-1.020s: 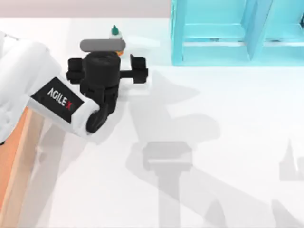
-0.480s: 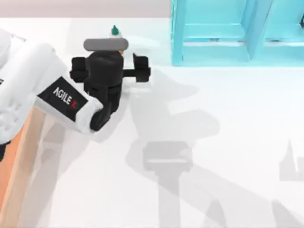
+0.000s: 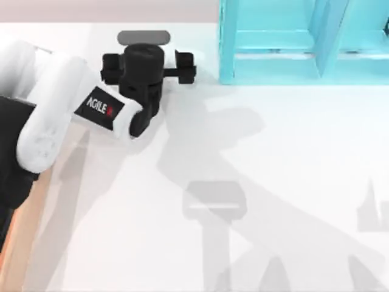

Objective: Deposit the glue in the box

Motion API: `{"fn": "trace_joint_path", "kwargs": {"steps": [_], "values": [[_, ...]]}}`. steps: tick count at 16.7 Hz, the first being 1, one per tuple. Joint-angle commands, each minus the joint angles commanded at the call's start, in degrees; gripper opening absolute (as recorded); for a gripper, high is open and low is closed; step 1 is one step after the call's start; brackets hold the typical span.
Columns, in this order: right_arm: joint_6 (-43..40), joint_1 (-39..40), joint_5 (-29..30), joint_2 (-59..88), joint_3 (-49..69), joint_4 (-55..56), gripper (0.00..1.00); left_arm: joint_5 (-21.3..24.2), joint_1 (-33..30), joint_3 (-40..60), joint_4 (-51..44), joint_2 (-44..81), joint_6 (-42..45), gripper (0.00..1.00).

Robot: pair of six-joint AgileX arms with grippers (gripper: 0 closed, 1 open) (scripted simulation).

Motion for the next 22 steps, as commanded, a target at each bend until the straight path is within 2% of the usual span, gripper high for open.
{"fn": "trace_joint_path", "kwargs": {"steps": [3, 7, 20, 22], "values": [[0.00, 0.00, 0.00, 0.00, 0.00, 0.00, 1.00, 0.85, 0.84, 4.91, -2.04, 2.87, 0.22, 1.00], [0.00, 0.00, 0.00, 0.00, 0.00, 0.00, 1.00, 0.93, 0.93, 5.34, -2.23, 3.15, 0.24, 1.00], [0.00, 0.00, 0.00, 0.00, 0.00, 0.00, 1.00, 0.93, 0.93, 5.34, -2.23, 3.15, 0.24, 0.02], [0.00, 0.00, 0.00, 0.00, 0.00, 0.00, 1.00, 0.93, 0.93, 5.34, -2.23, 3.15, 0.24, 0.00]]}}
